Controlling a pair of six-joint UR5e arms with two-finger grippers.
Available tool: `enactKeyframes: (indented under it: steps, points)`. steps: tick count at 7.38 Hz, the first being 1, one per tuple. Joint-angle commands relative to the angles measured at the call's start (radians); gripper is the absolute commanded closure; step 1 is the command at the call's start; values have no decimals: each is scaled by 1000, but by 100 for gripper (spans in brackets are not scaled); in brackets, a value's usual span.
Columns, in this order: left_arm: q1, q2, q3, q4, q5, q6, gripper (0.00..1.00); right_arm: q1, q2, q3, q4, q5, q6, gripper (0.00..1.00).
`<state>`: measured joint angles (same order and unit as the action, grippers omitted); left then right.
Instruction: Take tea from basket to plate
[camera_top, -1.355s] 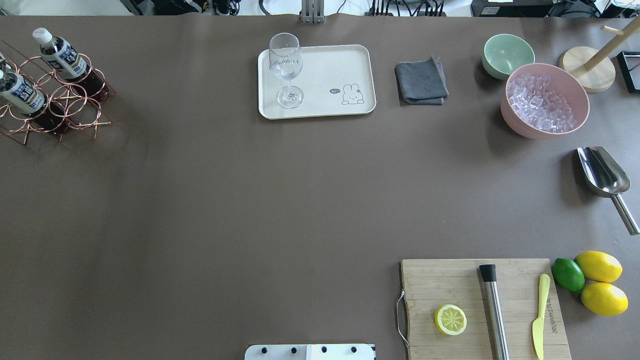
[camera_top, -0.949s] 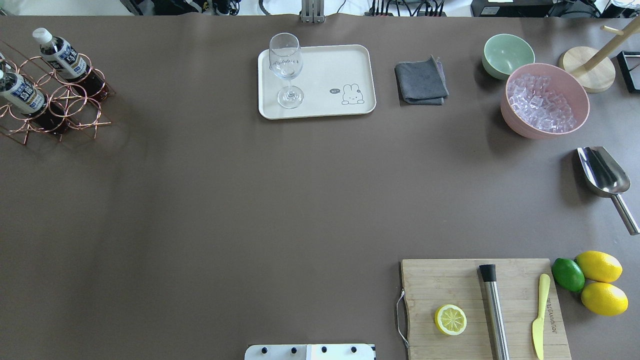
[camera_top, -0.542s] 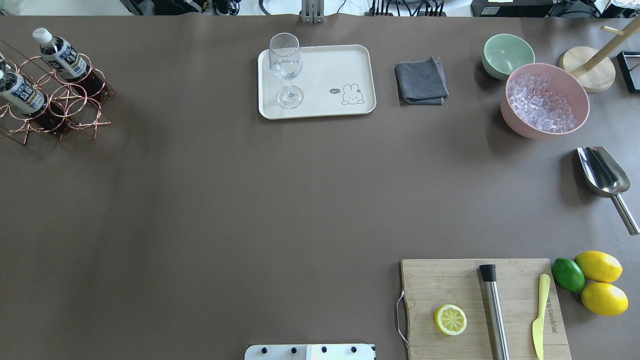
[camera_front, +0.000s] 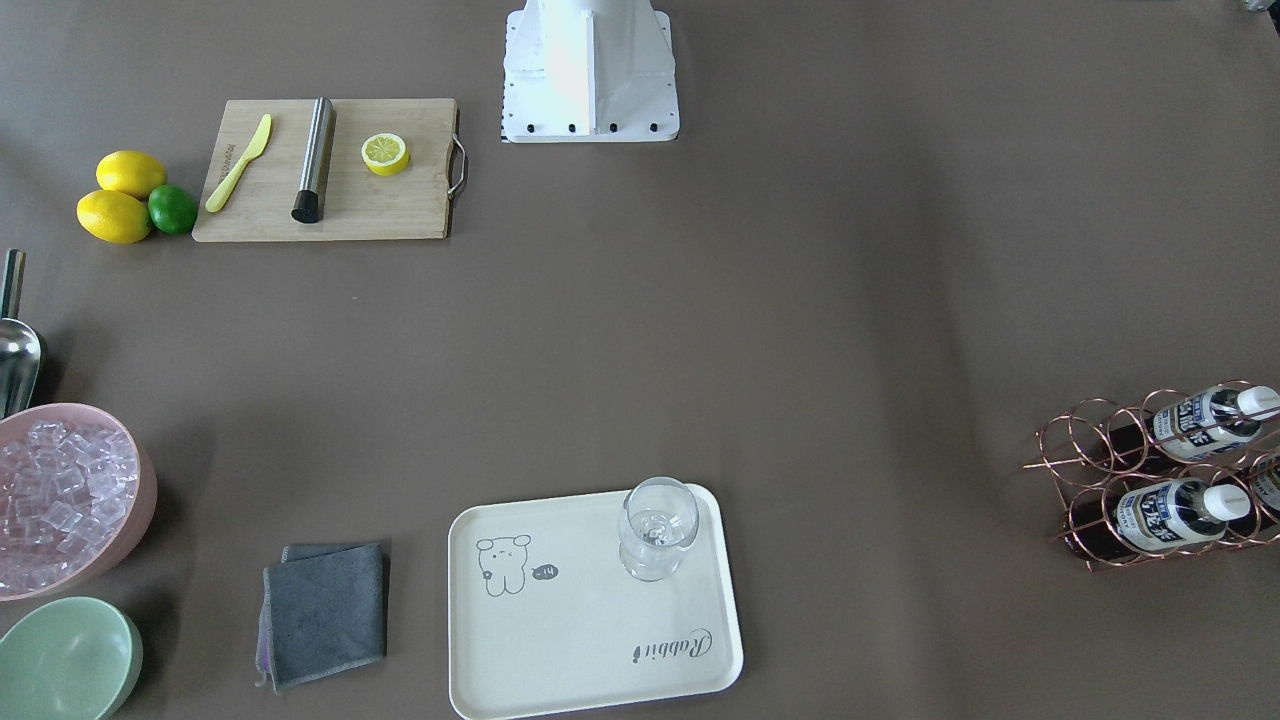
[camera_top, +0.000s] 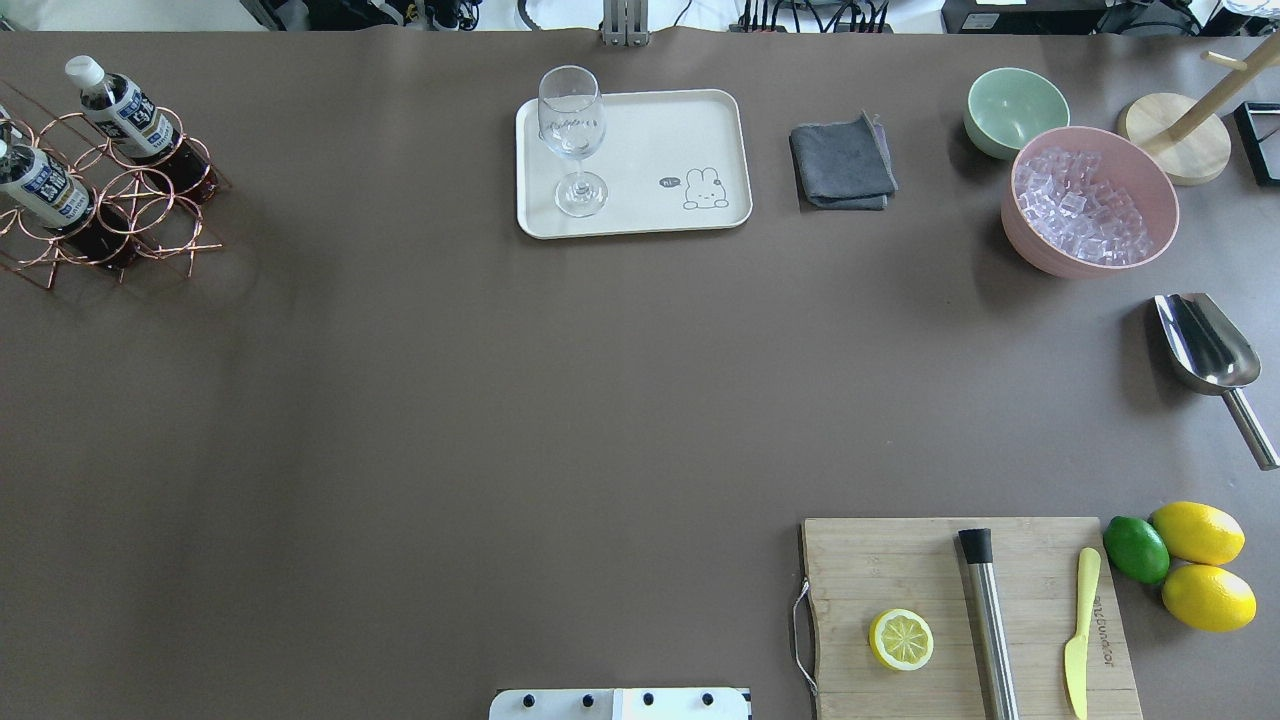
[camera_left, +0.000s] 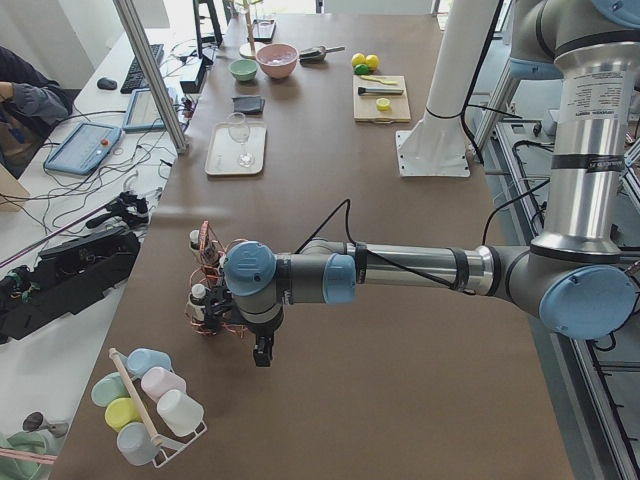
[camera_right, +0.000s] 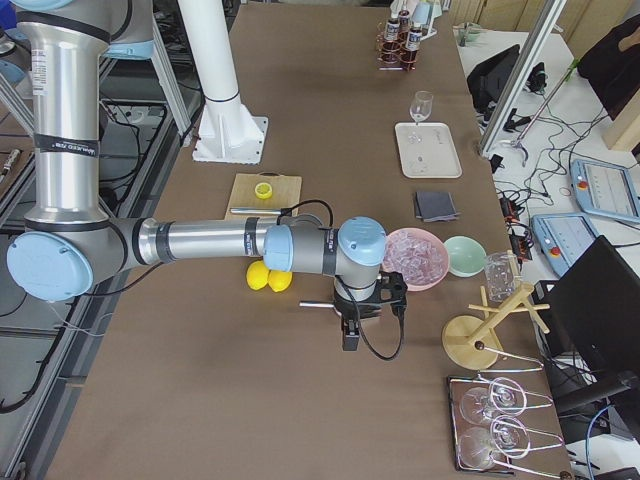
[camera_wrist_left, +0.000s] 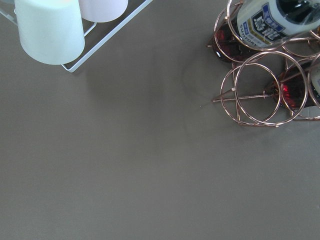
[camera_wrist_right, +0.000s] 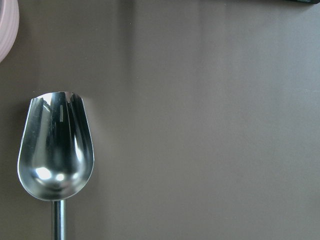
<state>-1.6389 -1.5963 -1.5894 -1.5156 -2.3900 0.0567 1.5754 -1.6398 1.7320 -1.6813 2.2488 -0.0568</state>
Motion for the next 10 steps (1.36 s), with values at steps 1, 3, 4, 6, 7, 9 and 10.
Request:
enactKeyframes:
  steps: [1, 3, 4, 6, 7, 9, 10]
  points:
    - [-1, 7, -9, 0, 0, 5, 2, 0, 0, 0, 2, 0, 0, 0]
    - [5, 3, -14, 0, 2, 40, 2, 0, 0, 0, 0, 0, 0, 0]
    - [7, 1, -12, 0, 21, 101, 2, 0, 0, 0, 0, 0, 0, 0]
    - [7, -1, -12, 0, 43, 307, 2, 0, 0, 0, 0, 0, 0, 0]
    - [5, -5, -17, 0, 43, 401, 3, 0, 0, -2, 0, 2, 0, 0]
    - [4, -42, -23, -1, 43, 594, 3, 0, 0, -2, 0, 2, 0, 0]
    - [4, -75, -27, 2, 51, 712, 3, 0, 0, -3, 0, 2, 0, 0]
